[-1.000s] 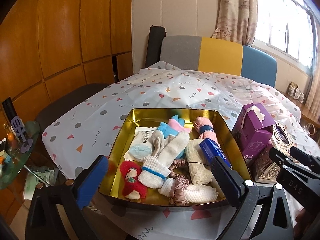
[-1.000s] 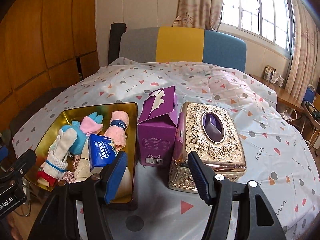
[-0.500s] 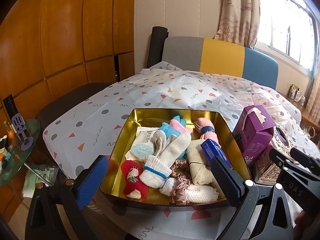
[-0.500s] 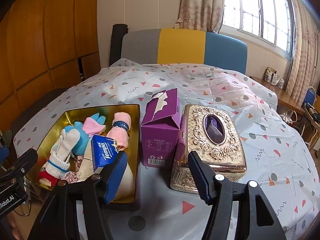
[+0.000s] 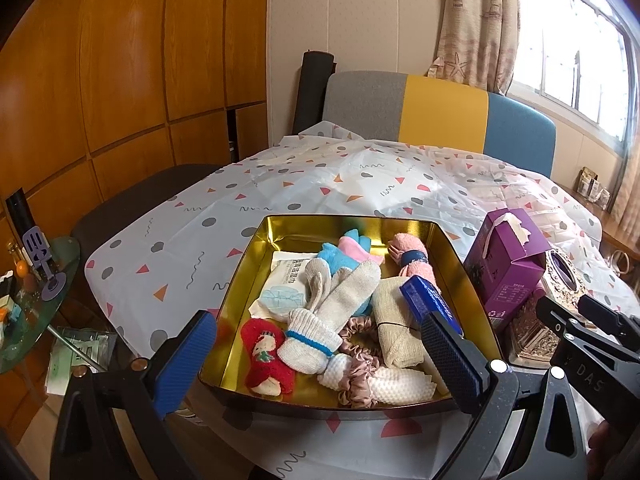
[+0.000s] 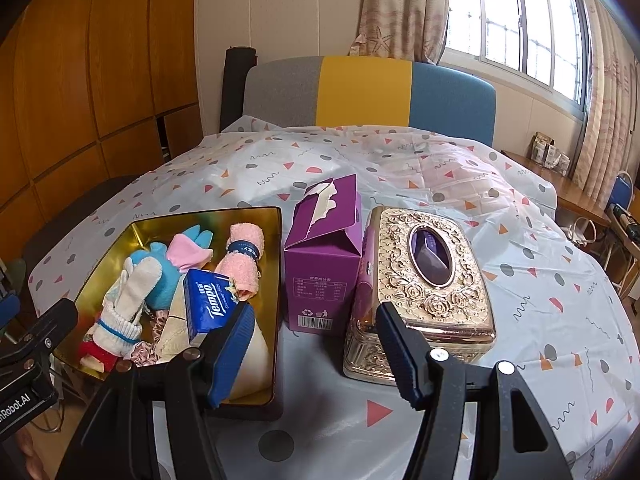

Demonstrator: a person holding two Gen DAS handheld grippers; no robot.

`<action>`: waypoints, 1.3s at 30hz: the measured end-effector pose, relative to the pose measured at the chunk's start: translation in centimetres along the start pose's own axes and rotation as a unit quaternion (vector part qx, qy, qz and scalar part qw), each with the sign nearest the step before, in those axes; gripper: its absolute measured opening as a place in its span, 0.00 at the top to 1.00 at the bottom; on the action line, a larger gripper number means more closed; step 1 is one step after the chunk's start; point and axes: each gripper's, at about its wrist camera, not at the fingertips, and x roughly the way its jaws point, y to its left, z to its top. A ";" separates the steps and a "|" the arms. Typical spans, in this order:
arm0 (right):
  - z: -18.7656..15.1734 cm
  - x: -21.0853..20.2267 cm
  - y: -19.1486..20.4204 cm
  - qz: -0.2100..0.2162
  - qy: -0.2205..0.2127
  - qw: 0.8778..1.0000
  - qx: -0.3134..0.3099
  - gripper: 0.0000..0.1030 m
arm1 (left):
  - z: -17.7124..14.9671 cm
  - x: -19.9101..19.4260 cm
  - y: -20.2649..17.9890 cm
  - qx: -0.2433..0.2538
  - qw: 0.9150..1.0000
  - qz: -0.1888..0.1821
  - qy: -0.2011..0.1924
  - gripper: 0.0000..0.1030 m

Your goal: Organize soft objects

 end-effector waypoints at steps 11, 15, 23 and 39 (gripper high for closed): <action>0.0 0.1 0.0 0.003 0.001 1.000 0.002 0.38 | 0.0 0.1 -0.2 0.000 1.000 -0.004 0.005 0.00; 0.0 0.1 -0.1 0.003 0.002 1.000 0.003 0.38 | 0.1 0.2 -0.1 0.000 1.000 -0.004 0.005 0.00; 0.0 0.2 0.0 0.005 0.003 1.000 0.001 0.38 | 0.1 0.1 -0.1 0.003 1.000 -0.001 0.003 0.00; -0.1 0.4 0.3 0.006 0.006 1.000 -0.002 0.38 | 0.2 0.5 -0.1 0.003 1.000 0.001 0.009 0.00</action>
